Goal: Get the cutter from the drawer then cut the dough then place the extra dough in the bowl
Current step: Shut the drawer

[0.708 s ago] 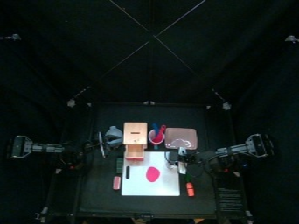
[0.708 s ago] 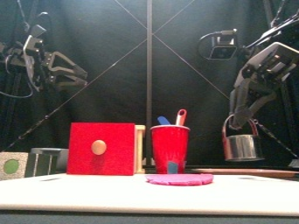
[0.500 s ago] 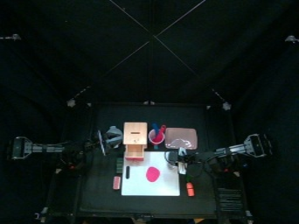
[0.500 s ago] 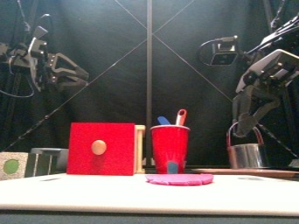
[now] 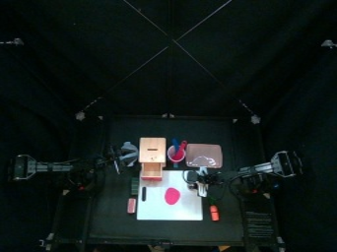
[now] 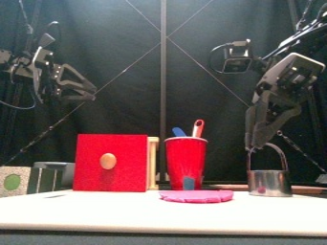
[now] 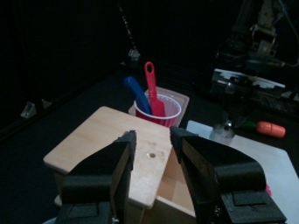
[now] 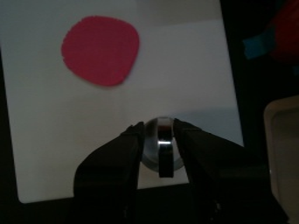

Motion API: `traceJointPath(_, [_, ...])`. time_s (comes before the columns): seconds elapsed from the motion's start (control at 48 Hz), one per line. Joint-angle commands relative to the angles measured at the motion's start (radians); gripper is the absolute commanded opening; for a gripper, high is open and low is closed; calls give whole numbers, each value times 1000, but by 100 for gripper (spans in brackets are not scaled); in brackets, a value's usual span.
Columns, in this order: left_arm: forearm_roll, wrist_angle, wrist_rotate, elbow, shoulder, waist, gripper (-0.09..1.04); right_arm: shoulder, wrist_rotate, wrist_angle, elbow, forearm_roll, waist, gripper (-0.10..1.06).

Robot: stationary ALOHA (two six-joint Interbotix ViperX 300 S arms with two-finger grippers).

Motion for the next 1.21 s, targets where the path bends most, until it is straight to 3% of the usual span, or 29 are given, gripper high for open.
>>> traceJointPath(0.021, [-11, 9, 2, -71, 12, 44, 75, -15, -2, -12, -64, -26, -3, 76])
traceJointPath(0.167, [-41, 91, -5, -156, 69, 172, 73, 14, -14, -66, -121, -64, -5, 76])
traceJointPath(0.271, [-20, 301, 5, -276, 138, 272, 68, 64, -9, -143, -160, -81, -5, 73])
traceJointPath(0.375, [92, 488, 5, -403, 199, 334, 62, 123, -11, -172, -195, -84, -5, 66])
traceJointPath(0.438, [179, 575, 5, -483, 242, 344, 56, 158, -8, -173, -215, -84, -5, 60])
traceJointPath(0.708, [376, 716, 6, -684, 397, 376, 33, 308, 2, -179, -336, -67, 0, 36])
traceJointPath(0.875, [456, 844, 15, -785, 495, 387, 31, 396, 0, -167, -420, -12, 3, 32])
traceJointPath(1.042, [453, 939, 104, -876, 591, 391, 31, 466, 0, -155, -503, -2, 2, 32])
traceJointPath(1.208, [321, 1009, 287, -930, 653, 394, 31, 532, 0, -149, -558, -3, 3, 32])
